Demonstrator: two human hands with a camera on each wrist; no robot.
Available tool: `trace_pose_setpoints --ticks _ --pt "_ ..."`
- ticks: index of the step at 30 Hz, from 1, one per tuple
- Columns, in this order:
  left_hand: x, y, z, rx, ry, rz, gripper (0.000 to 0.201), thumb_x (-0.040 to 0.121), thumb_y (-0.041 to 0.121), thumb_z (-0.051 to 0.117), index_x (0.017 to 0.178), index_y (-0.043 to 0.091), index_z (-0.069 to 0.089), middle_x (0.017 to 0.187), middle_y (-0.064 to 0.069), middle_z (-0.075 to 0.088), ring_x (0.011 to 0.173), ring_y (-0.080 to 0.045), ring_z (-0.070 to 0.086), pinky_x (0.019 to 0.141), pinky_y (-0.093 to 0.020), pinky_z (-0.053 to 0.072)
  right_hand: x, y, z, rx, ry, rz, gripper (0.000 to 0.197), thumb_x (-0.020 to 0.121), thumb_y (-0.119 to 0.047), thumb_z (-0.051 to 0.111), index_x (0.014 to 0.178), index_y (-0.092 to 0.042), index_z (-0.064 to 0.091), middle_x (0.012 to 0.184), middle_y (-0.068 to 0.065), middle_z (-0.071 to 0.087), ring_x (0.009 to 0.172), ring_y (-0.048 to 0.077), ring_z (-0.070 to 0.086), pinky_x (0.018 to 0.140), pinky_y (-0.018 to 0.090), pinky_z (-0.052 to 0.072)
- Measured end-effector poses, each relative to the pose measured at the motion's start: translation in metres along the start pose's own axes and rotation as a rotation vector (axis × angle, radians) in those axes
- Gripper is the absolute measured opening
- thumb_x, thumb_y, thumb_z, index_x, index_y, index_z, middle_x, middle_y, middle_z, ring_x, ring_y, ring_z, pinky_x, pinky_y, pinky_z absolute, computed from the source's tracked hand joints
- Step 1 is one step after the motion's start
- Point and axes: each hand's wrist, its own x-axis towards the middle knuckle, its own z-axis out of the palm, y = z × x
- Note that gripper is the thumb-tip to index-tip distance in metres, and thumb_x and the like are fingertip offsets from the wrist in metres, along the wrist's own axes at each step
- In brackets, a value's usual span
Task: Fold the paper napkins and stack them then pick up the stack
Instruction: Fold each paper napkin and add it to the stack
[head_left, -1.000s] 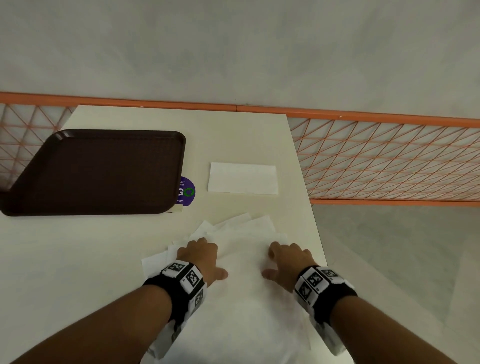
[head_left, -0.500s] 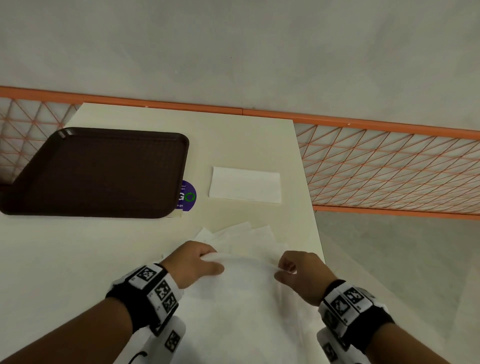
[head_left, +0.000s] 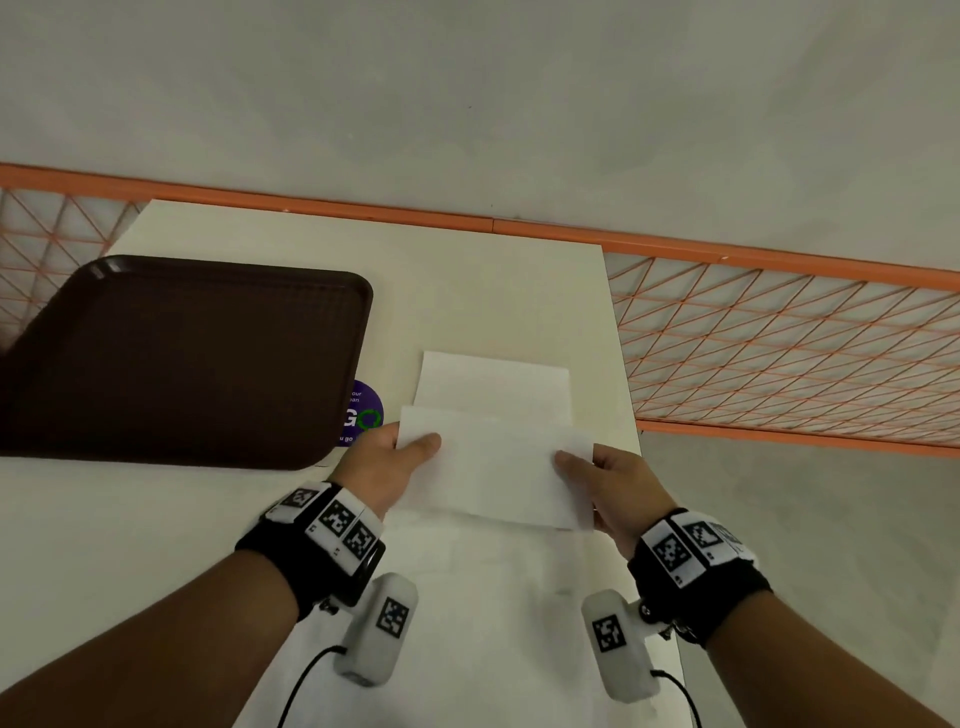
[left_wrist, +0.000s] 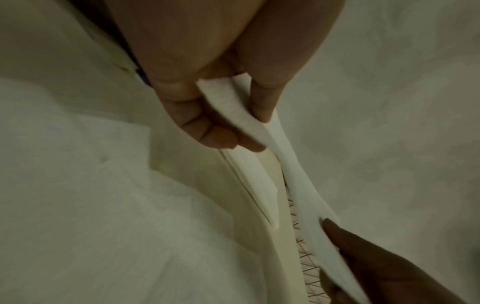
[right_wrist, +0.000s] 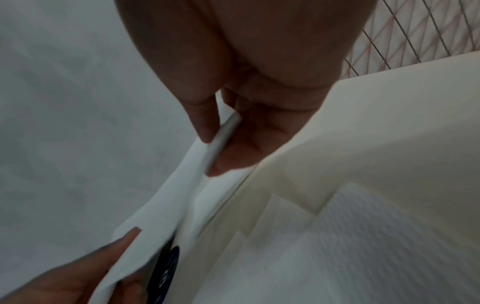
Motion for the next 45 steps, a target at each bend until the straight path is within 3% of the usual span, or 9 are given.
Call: trace_pose_setpoints --ticks 5,9,17,23,29,33,38,42,45 --pt "0.043 0.023 0.009 0.372 0.101 0.114 0.022 0.095 0.031 0.055 0.101 0.013 0.067 0.091 0.001 0.068 0.085 -0.018 0.063 0.074 -0.027 0.049 0.044 -0.024 -0.004 -0.194 0.139 -0.065 0.019 0.089 -0.025 0.067 0.073 -0.016 0.063 0.082 0.007 0.065 0.071 0.02 0.062 0.051 0.026 0.051" --pt "0.075 0.033 0.013 0.656 0.197 0.16 0.034 0.093 0.03 0.057 0.066 0.012 0.047 0.065 -0.001 0.051 0.066 -0.023 0.05 0.061 -0.029 0.037 0.075 -0.036 -0.003 -0.378 0.192 -0.092 0.017 0.088 -0.028 0.067 0.08 -0.013 0.065 0.086 0.01 0.067 0.075 0.026 0.065 0.052 0.031 0.056" --pt "0.117 0.041 0.017 0.833 0.264 0.162 0.027 0.092 0.035 0.057 0.082 0.01 0.054 0.083 -0.009 0.06 0.075 -0.027 0.052 0.064 -0.031 0.036 0.114 -0.05 0.002 -0.559 0.269 -0.095 0.018 0.082 -0.035 0.07 0.072 -0.023 0.063 0.08 0.006 0.07 0.074 0.03 0.069 0.071 0.044 0.06" --pt "0.124 0.04 0.017 0.876 0.266 0.139 0.032 0.092 0.04 0.056 0.078 0.012 0.049 0.083 -0.009 0.059 0.073 -0.026 0.05 0.06 -0.029 0.032 0.125 -0.05 0.003 -0.687 0.325 -0.096 0.021 0.083 -0.041 0.068 0.084 -0.02 0.065 0.087 0.004 0.069 0.079 0.025 0.065 0.072 0.031 0.053" --pt "0.119 0.044 0.015 1.068 0.278 -0.015 0.054 0.092 0.055 0.046 0.111 0.006 0.056 0.115 -0.012 0.056 0.102 -0.032 0.058 0.071 -0.036 0.041 0.123 -0.049 0.002 -0.806 0.368 -0.04 0.041 0.084 -0.049 0.064 0.11 -0.017 0.062 0.105 0.004 0.066 0.095 0.024 0.059 0.076 0.028 0.042" --pt "0.114 0.048 0.021 1.266 0.225 -0.02 0.053 0.095 0.054 0.04 0.103 0.005 0.06 0.114 -0.014 0.058 0.101 -0.032 0.06 0.073 -0.037 0.045 0.126 -0.052 0.005 -0.904 0.332 0.022 0.044 0.086 -0.053 0.058 0.096 -0.01 0.067 0.093 0.008 0.07 0.081 0.026 0.06 0.069 0.027 0.043" --pt "0.109 0.05 0.032 1.348 0.175 -0.008 0.049 0.096 0.049 0.044 0.11 0.005 0.06 0.117 -0.013 0.058 0.107 -0.031 0.058 0.08 -0.038 0.048 0.129 -0.049 0.011 -0.947 0.297 0.032 0.034 0.083 -0.041 0.063 0.095 -0.01 0.066 0.093 0.01 0.069 0.084 0.03 0.065 0.071 0.029 0.051" --pt "0.106 0.053 0.028 1.328 0.159 -0.01 0.049 0.096 0.049 0.044 0.098 0.004 0.061 0.109 -0.014 0.063 0.099 -0.03 0.062 0.07 -0.033 0.044 0.122 -0.051 0.005 -0.935 0.31 0.035 0.039 0.085 -0.045 0.061 0.099 -0.009 0.065 0.099 0.009 0.068 0.084 0.027 0.061 0.071 0.028 0.047" --pt "0.095 0.055 0.02 1.322 0.137 -0.006 0.053 0.095 0.053 0.041 0.101 0.003 0.059 0.112 -0.014 0.061 0.1 -0.031 0.06 0.07 -0.033 0.042 0.103 -0.051 -0.002 -0.959 0.314 0.013 0.045 0.088 -0.047 0.058 0.114 -0.011 0.062 0.112 0.008 0.065 0.098 0.027 0.06 0.077 0.029 0.044"
